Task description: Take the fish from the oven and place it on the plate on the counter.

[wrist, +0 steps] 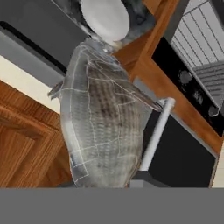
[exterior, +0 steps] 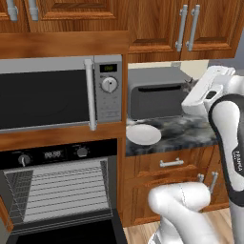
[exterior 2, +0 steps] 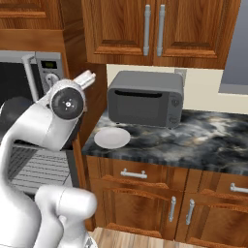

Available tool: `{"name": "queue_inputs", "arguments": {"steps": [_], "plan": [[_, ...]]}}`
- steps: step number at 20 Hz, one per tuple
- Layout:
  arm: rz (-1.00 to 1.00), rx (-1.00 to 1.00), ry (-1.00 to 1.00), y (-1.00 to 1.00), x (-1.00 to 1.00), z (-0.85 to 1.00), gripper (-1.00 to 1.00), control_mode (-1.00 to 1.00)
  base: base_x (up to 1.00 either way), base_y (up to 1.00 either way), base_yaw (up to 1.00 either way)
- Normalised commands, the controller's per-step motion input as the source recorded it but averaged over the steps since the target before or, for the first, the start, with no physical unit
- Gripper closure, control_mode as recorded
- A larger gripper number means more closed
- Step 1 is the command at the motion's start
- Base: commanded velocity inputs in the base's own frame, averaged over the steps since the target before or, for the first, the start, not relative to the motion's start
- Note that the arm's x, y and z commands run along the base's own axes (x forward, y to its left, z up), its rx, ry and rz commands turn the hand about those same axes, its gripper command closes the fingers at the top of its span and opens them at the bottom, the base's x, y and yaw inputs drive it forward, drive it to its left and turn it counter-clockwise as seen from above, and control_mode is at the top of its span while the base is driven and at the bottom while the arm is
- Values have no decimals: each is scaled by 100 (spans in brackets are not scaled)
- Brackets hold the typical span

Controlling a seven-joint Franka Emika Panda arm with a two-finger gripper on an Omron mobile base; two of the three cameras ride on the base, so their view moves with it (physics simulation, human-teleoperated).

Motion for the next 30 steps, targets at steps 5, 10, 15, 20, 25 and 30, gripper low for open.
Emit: {"name": "queue_inputs", "arguments": {"steps": [5,10,15,20,25,30], "plan": [[0,2,97,-1,53,-16,100,-100,0,0,0],[0,1,59,-7,68,-67,100,-100,0,0,0],[0,10,34,-9,79,-97,100,-100,0,0,0],[0,8,13,0,96,-72,100,-100,0,0,0],[-5,0,8,-6,51,-64,100,-100,0,0,0],[-16,-8,15,0,3,-52,100,-100,0,0,0]]}}
